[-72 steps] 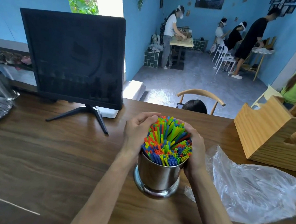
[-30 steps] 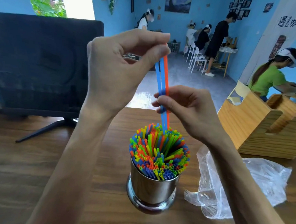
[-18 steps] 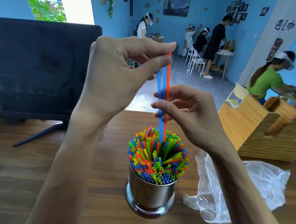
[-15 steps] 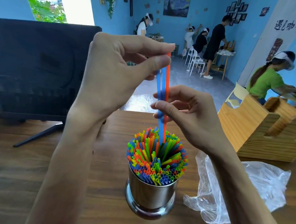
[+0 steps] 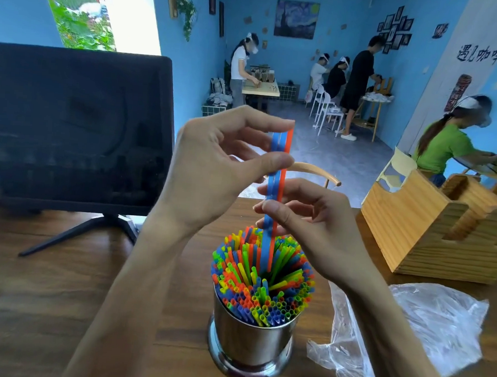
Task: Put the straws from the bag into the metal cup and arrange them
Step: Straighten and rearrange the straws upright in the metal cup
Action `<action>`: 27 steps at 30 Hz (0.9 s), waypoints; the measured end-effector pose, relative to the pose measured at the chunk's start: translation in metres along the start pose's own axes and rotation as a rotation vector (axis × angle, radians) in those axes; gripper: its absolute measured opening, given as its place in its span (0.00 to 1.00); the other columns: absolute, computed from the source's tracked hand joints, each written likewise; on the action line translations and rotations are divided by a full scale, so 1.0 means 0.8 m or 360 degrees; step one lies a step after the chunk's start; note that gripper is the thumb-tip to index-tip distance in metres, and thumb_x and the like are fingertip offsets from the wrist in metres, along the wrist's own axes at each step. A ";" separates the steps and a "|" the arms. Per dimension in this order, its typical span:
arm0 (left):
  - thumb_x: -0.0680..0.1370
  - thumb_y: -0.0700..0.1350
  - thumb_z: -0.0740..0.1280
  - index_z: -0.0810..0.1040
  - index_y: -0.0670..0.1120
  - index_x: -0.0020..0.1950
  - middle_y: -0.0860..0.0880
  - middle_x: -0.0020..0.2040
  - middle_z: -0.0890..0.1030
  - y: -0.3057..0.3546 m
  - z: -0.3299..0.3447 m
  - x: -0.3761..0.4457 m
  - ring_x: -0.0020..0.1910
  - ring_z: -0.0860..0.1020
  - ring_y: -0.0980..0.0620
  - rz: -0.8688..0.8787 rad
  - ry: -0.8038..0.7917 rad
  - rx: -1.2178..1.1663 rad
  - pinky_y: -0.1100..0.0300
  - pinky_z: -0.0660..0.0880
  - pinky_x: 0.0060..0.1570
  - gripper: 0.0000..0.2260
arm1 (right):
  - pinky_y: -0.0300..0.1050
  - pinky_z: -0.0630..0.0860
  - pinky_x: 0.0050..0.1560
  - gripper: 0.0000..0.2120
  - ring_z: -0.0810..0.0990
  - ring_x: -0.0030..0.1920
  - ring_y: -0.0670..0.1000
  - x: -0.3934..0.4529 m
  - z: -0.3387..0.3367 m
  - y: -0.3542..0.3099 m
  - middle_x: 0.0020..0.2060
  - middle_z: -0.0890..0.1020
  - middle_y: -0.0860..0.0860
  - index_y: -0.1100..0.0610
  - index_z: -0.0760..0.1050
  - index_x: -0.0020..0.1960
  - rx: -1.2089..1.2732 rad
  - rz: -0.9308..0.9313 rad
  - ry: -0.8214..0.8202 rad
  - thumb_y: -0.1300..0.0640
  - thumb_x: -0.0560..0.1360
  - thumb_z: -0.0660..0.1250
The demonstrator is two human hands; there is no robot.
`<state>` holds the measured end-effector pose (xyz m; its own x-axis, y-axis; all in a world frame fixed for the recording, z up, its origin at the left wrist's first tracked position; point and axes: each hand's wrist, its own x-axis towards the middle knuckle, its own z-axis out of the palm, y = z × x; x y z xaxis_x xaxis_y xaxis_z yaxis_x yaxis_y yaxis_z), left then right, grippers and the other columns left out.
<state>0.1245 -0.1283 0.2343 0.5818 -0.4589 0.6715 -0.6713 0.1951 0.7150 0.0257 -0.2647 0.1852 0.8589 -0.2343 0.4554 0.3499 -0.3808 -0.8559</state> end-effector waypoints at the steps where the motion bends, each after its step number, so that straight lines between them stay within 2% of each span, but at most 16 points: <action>1: 0.70 0.40 0.80 0.84 0.54 0.52 0.56 0.40 0.85 0.000 -0.001 0.001 0.33 0.83 0.51 -0.0015 -0.0019 -0.0009 0.56 0.82 0.36 0.15 | 0.40 0.83 0.42 0.08 0.88 0.43 0.50 -0.001 0.000 0.000 0.46 0.87 0.53 0.50 0.82 0.54 -0.0013 -0.0001 0.0001 0.54 0.75 0.72; 5: 0.70 0.41 0.80 0.84 0.53 0.52 0.54 0.40 0.86 0.001 -0.002 0.004 0.35 0.85 0.48 -0.0023 -0.0048 -0.0016 0.58 0.81 0.37 0.14 | 0.42 0.83 0.44 0.10 0.87 0.44 0.50 -0.003 -0.003 0.005 0.46 0.87 0.51 0.48 0.82 0.55 -0.0063 0.0022 -0.0002 0.50 0.74 0.71; 9: 0.70 0.39 0.79 0.83 0.52 0.57 0.52 0.41 0.87 0.003 0.000 0.003 0.36 0.86 0.50 -0.0092 -0.0050 -0.0125 0.62 0.80 0.39 0.17 | 0.35 0.80 0.41 0.13 0.88 0.44 0.49 -0.006 -0.005 0.004 0.45 0.88 0.51 0.52 0.83 0.56 0.0035 0.0028 -0.0002 0.51 0.73 0.71; 11: 0.70 0.39 0.78 0.82 0.51 0.58 0.51 0.41 0.87 0.003 0.002 0.002 0.37 0.86 0.52 -0.0187 -0.0046 -0.0214 0.62 0.81 0.40 0.18 | 0.35 0.80 0.42 0.14 0.88 0.45 0.49 -0.006 -0.005 0.004 0.45 0.88 0.50 0.53 0.83 0.57 0.0091 0.0039 0.0005 0.52 0.73 0.71; 16: 0.66 0.44 0.76 0.84 0.48 0.49 0.51 0.37 0.86 0.001 0.005 0.002 0.34 0.84 0.54 -0.0310 -0.0010 -0.0369 0.65 0.79 0.35 0.13 | 0.37 0.81 0.43 0.13 0.87 0.49 0.47 -0.009 -0.007 0.008 0.46 0.88 0.47 0.50 0.82 0.58 0.0116 0.0064 -0.0056 0.52 0.75 0.69; 19: 0.67 0.44 0.75 0.85 0.48 0.50 0.52 0.38 0.86 0.001 0.002 0.005 0.35 0.84 0.55 -0.0333 0.0078 -0.0439 0.65 0.79 0.36 0.13 | 0.43 0.83 0.47 0.11 0.87 0.50 0.51 -0.006 -0.006 0.012 0.49 0.87 0.52 0.50 0.83 0.58 0.0159 -0.0012 0.0095 0.53 0.77 0.69; 22: 0.68 0.45 0.75 0.85 0.49 0.52 0.51 0.39 0.87 0.001 -0.005 0.008 0.36 0.84 0.54 -0.0340 0.0128 -0.0452 0.64 0.80 0.38 0.13 | 0.61 0.78 0.52 0.09 0.81 0.49 0.62 -0.002 -0.012 0.020 0.48 0.81 0.61 0.47 0.85 0.58 0.0010 -0.0251 0.0384 0.50 0.79 0.71; 23: 0.68 0.45 0.75 0.85 0.49 0.52 0.51 0.40 0.87 0.002 -0.006 0.009 0.36 0.84 0.54 -0.0344 0.0130 -0.0445 0.64 0.80 0.38 0.13 | 0.60 0.77 0.49 0.09 0.80 0.46 0.64 -0.001 -0.014 0.019 0.44 0.81 0.62 0.45 0.84 0.58 0.0039 -0.0284 0.0447 0.50 0.79 0.71; 25: 0.70 0.43 0.75 0.85 0.49 0.53 0.51 0.40 0.87 0.001 -0.007 0.010 0.36 0.84 0.54 -0.0372 0.0135 -0.0443 0.63 0.80 0.38 0.12 | 0.49 0.76 0.42 0.10 0.80 0.39 0.56 0.000 -0.018 0.013 0.39 0.83 0.54 0.46 0.84 0.59 0.0140 -0.0311 0.0439 0.54 0.80 0.69; 26: 0.71 0.41 0.75 0.85 0.49 0.53 0.50 0.40 0.87 0.001 -0.006 0.010 0.36 0.84 0.54 -0.0396 0.0142 -0.0455 0.63 0.80 0.38 0.11 | 0.43 0.77 0.43 0.11 0.82 0.40 0.52 0.001 -0.020 0.008 0.41 0.85 0.50 0.48 0.83 0.60 0.0153 -0.0304 0.0359 0.58 0.81 0.66; 27: 0.73 0.40 0.75 0.85 0.48 0.53 0.50 0.40 0.87 0.000 -0.005 0.011 0.36 0.84 0.54 -0.0420 0.0151 -0.0469 0.63 0.81 0.38 0.10 | 0.42 0.78 0.46 0.13 0.85 0.45 0.51 0.002 -0.020 0.004 0.46 0.87 0.49 0.50 0.82 0.60 0.0139 -0.0282 0.0250 0.61 0.82 0.63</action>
<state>0.1316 -0.1286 0.2408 0.7658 -0.4471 0.4623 -0.3408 0.3275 0.8813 0.0217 -0.2808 0.1873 0.7149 -0.3098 0.6269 0.5268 -0.3509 -0.7742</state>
